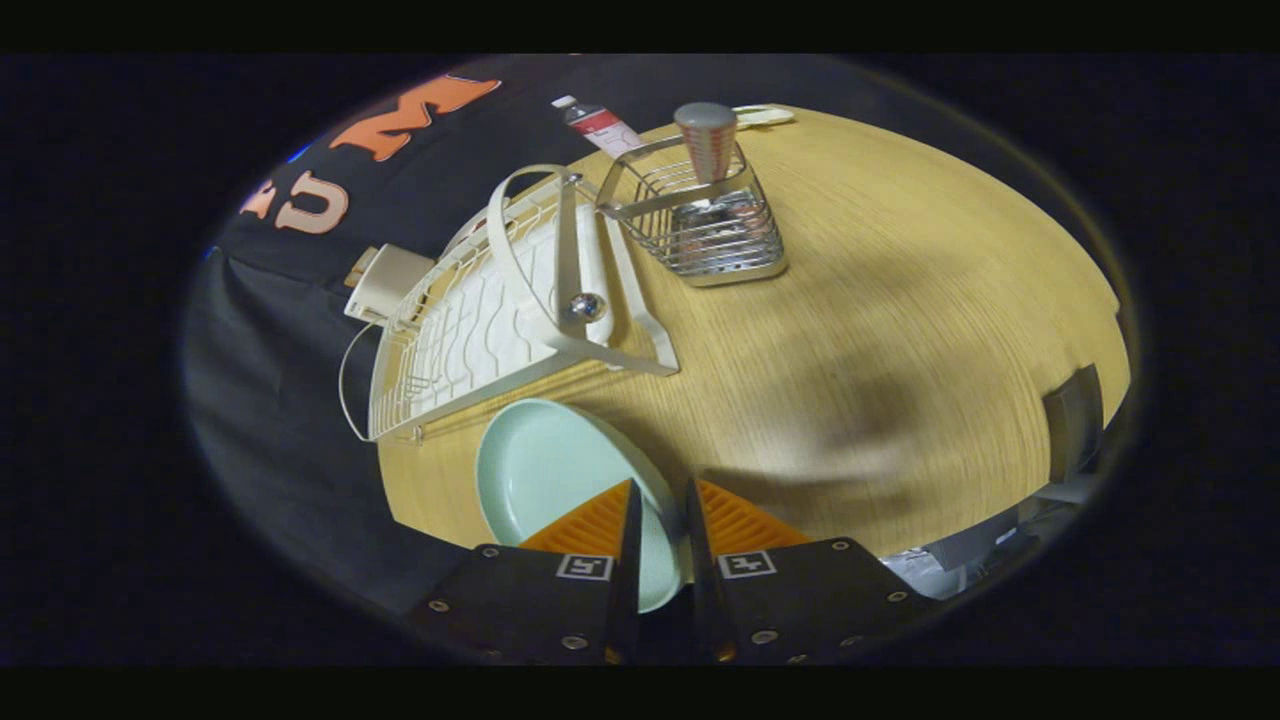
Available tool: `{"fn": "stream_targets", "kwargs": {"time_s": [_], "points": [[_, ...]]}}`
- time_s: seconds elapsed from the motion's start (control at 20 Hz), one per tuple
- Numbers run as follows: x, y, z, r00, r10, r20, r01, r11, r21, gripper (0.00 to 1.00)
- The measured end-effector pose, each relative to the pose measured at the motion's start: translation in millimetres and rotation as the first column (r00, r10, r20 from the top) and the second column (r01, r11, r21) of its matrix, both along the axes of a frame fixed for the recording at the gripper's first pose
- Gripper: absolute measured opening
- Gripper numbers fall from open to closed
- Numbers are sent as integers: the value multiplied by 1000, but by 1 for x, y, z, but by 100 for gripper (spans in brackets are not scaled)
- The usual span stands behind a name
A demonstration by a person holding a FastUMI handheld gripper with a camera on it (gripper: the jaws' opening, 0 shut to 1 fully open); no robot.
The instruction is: Take the plate from the dish rack, then take the spoon from the basket and place it into the plate.
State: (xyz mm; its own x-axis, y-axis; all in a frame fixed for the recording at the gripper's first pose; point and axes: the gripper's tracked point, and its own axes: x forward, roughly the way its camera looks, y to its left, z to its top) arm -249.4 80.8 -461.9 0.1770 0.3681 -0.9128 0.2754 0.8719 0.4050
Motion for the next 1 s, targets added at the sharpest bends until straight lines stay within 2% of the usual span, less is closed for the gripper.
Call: {"fn": "stream_targets", "kwargs": {"time_s": [0.15, 0.3, 0.4, 0.45, 0.55, 0.8, 0.9, 1.0], "points": [[16, -4, 7, 998, -42, 54, 42, 999, 15, 29], [39, -21, 19, 983, -29, 182, 39, 998, -49, 35], [56, -34, 29, 963, 3, 271, 30, 993, -117, 45], [65, -40, 35, 947, 20, 319, 30, 988, -149, 53], [84, -52, 48, 908, 56, 416, 37, 977, -212, 60], [116, -79, 69, 830, 111, 546, 98, 935, -340, 63], [127, -83, 69, 812, 128, 570, 104, 928, -357, 63], [132, -80, 61, 811, 146, 567, 86, 928, -363, 59]]}}
